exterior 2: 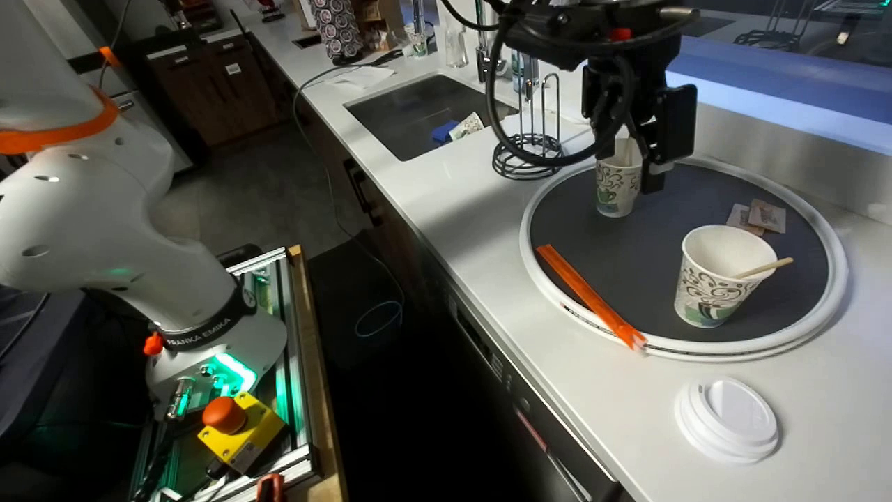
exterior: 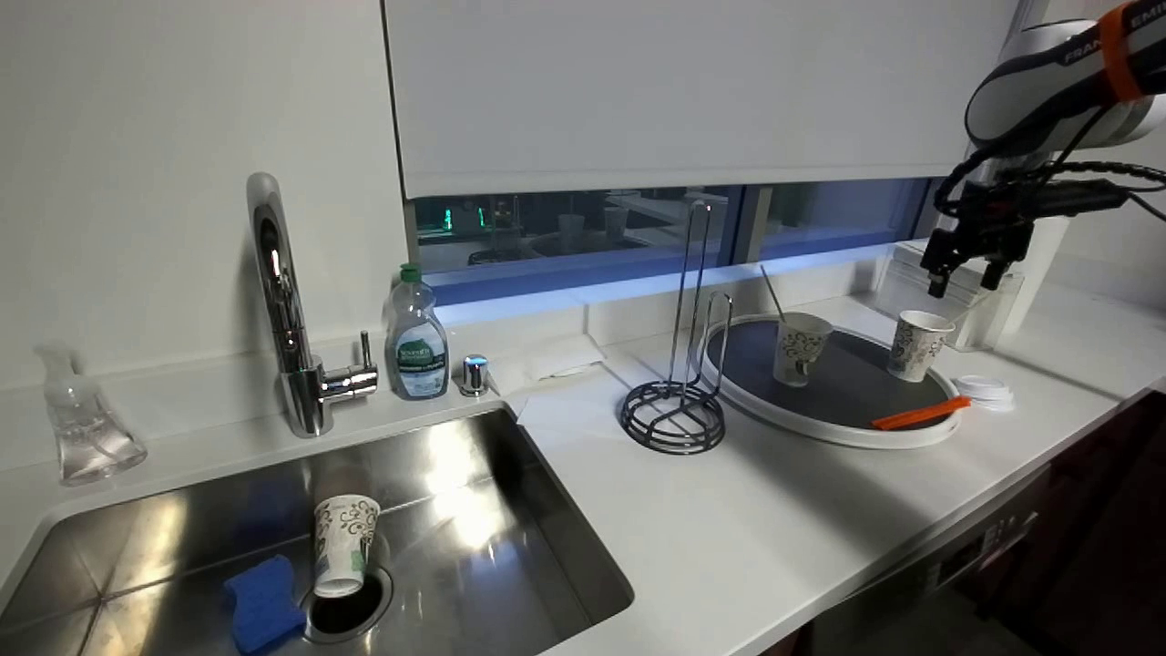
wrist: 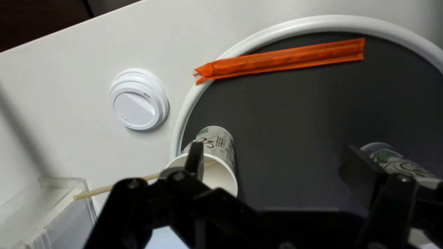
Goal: Move the coffee cup on the left to the left then put one chopstick in the coffee cup on the right.
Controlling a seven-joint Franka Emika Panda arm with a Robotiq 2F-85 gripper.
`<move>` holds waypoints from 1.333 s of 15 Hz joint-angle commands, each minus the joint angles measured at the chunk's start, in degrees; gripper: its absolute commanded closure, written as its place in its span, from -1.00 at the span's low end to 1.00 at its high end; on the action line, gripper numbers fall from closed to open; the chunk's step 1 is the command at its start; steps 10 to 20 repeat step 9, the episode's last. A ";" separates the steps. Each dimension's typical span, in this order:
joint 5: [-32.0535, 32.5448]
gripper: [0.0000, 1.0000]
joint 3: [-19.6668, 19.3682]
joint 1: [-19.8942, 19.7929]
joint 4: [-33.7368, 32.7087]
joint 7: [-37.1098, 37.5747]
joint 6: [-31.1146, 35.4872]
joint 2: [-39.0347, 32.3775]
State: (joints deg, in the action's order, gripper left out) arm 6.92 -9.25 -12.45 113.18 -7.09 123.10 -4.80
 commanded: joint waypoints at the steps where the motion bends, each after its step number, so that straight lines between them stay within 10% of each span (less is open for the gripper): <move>1: -4.47 -1.00 -0.83 0.27 8.79 5.13 8.57 6.22; 7: -5.86 -1.00 -1.00 0.42 18.40 11.78 27.03 11.73; 20: -5.24 -1.00 -1.08 0.37 15.10 10.16 24.63 9.35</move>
